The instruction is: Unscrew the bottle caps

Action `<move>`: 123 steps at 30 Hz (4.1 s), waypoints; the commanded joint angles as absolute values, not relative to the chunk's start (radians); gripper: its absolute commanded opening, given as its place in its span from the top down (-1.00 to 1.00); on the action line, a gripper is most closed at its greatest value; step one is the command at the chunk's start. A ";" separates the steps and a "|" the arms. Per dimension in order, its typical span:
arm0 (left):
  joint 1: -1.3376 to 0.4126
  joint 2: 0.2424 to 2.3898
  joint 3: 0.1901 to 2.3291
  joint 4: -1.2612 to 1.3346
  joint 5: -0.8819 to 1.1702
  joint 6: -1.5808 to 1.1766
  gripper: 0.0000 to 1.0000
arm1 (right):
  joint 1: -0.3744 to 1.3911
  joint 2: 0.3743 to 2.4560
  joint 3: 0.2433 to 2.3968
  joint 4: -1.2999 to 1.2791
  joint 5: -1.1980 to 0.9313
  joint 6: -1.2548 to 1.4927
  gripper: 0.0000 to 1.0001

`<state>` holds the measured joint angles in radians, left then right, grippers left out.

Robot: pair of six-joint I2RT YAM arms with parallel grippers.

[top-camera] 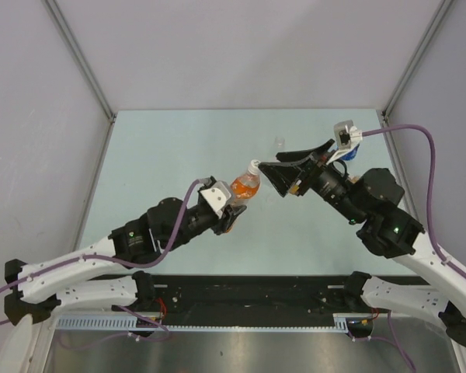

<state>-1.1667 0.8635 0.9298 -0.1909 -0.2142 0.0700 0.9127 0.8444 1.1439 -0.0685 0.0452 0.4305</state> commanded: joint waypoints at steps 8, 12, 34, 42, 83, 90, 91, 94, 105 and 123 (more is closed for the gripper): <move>-1.319 0.953 0.913 -0.061 -0.721 0.230 1.00 | 1.038 0.908 1.187 -0.060 0.357 0.508 -0.46; -1.321 0.950 0.905 -0.051 -0.721 0.227 1.00 | 1.045 0.922 1.189 -0.067 0.360 0.509 -0.38; -1.335 0.957 0.916 -0.071 -0.701 0.218 1.00 | 1.048 0.957 1.189 -0.043 0.347 0.489 0.08; -1.339 0.953 0.913 -0.069 -0.670 0.219 1.00 | 1.048 0.959 1.189 -0.043 0.351 0.468 0.58; -0.954 0.956 1.088 0.052 1.045 -0.285 0.99 | 0.778 0.884 1.137 0.316 -1.137 0.432 1.00; -0.934 0.991 1.060 0.196 1.167 -0.391 1.00 | 0.756 0.905 1.137 0.367 -1.265 0.463 1.00; -0.933 0.994 1.052 0.230 1.186 -0.411 1.00 | 0.755 0.907 1.137 0.368 -1.296 0.465 1.00; -0.930 1.006 1.035 0.329 1.229 -0.478 1.00 | 0.758 0.926 1.137 0.373 -1.363 0.459 1.00; -0.928 1.014 1.020 0.368 1.255 -0.480 0.99 | 0.775 0.939 1.137 0.410 -1.437 0.485 1.00; -0.927 0.925 1.046 -0.198 0.497 -0.040 1.00 | 0.666 0.842 1.158 0.057 -0.720 0.365 -0.94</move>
